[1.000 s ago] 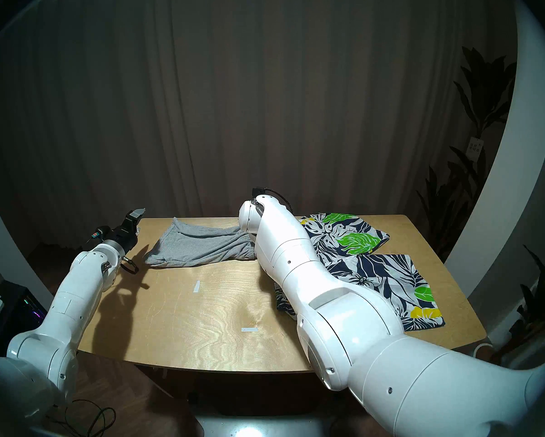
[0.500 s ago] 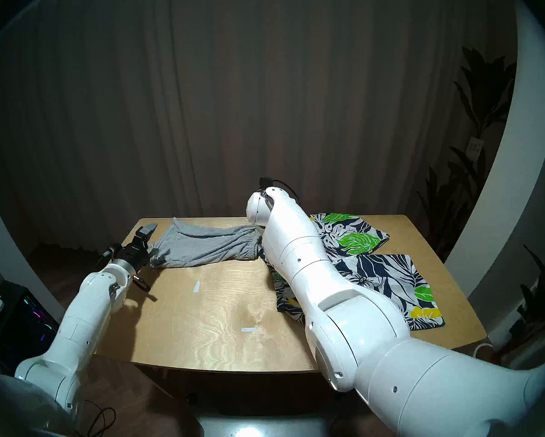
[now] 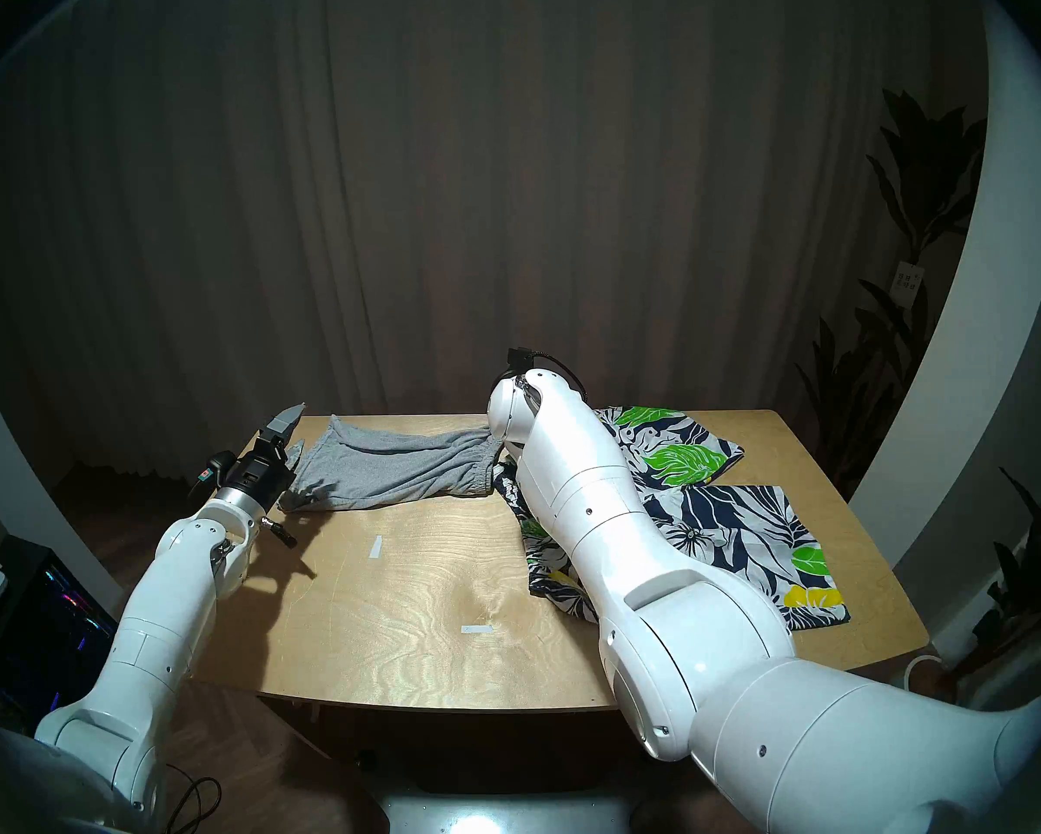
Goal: Fold pants twice and stack them
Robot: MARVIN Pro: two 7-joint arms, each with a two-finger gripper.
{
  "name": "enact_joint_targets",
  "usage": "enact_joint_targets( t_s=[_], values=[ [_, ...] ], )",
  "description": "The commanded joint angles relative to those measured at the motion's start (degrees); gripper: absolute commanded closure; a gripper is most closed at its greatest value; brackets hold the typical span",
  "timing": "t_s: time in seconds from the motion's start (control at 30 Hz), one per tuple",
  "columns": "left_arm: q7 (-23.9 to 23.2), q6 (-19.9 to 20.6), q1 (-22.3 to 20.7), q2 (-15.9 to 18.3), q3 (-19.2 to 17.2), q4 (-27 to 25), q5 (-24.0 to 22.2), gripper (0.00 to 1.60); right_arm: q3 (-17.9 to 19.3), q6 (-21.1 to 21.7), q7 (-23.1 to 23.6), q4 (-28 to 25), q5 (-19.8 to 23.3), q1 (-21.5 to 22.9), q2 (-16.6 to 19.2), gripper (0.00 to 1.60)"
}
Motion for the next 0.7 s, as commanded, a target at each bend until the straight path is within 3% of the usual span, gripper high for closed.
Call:
enact_joint_targets(
  t_s=[0.0, 0.67],
  values=[
    [-0.60, -1.34, 2.45, -0.91, -0.19, -4.65, -0.02, 0.00, 0.00, 0.75, 0.03, -2.47, 0.02, -0.53, 0.80, 0.00],
    [1.63, -5.81, 10.46, -3.67, -0.07, -13.11, 0.98, 0.00, -0.56, 4.98, 0.19, -6.79, 1.11, -2.90, 2.85, 0.00]
  ],
)
